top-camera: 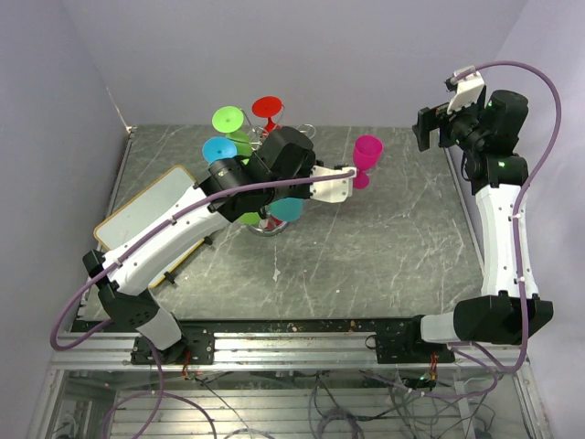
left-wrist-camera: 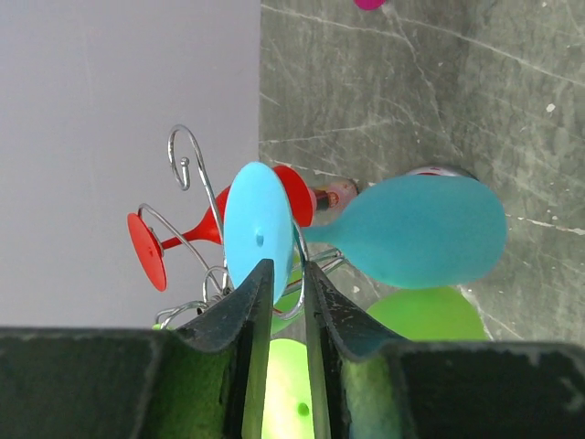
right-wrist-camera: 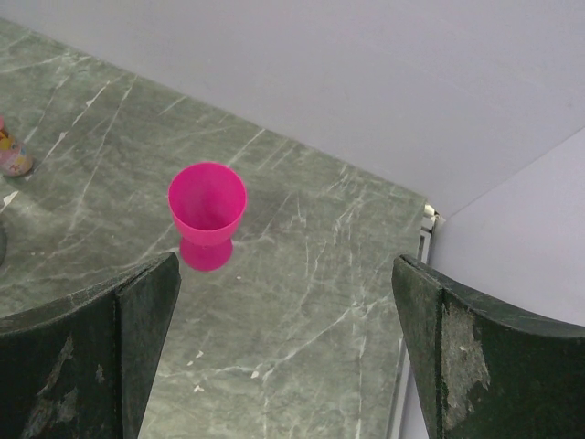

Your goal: Place the wine glass upside down on the wine glass rack

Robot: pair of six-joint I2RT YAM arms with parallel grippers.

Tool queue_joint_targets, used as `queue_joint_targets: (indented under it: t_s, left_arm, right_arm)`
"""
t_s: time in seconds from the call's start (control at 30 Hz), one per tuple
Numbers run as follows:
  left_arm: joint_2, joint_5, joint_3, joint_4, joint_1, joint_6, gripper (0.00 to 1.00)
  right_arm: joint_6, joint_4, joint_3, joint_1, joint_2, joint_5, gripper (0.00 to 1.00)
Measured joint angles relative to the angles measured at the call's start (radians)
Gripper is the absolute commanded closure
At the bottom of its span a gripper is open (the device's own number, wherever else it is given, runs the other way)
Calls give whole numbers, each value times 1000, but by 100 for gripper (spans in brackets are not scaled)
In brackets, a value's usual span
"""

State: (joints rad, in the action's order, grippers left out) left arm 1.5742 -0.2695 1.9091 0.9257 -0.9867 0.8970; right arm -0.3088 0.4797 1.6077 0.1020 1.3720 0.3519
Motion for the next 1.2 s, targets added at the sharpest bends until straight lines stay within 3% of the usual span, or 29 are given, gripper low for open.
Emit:
queue_joint_targets:
  t_s: [0.3, 0.37, 0.43, 0.5, 0.53, 0.9, 1.2]
  left_arm:
    - [0, 88, 64, 37, -1, -45, 55]
    - [0, 123, 82, 56, -1, -61, 46]
    - [0, 156, 101, 72, -2, -73, 24]
    - [-2, 187, 124, 90, -2, -94, 8]
    - [-3, 198, 134, 100, -3, -107, 5]
    - [-40, 238, 172, 111, 21, -238, 0]
    - [-97, 227, 161, -32, 219, -433, 1]
  right_arm:
    - [-3, 3, -8, 0, 0, 0, 0]
    - [-3, 4, -9, 0, 0, 0, 0]
    - [-4, 4, -9, 0, 0, 0, 0]
    - [-6, 4, -9, 0, 0, 0, 0]
    - [-8, 5, -9, 0, 1, 1, 0]
    - [23, 2, -9, -3, 60, 27, 0]
    - [88, -2, -5, -85, 180, -3, 7]
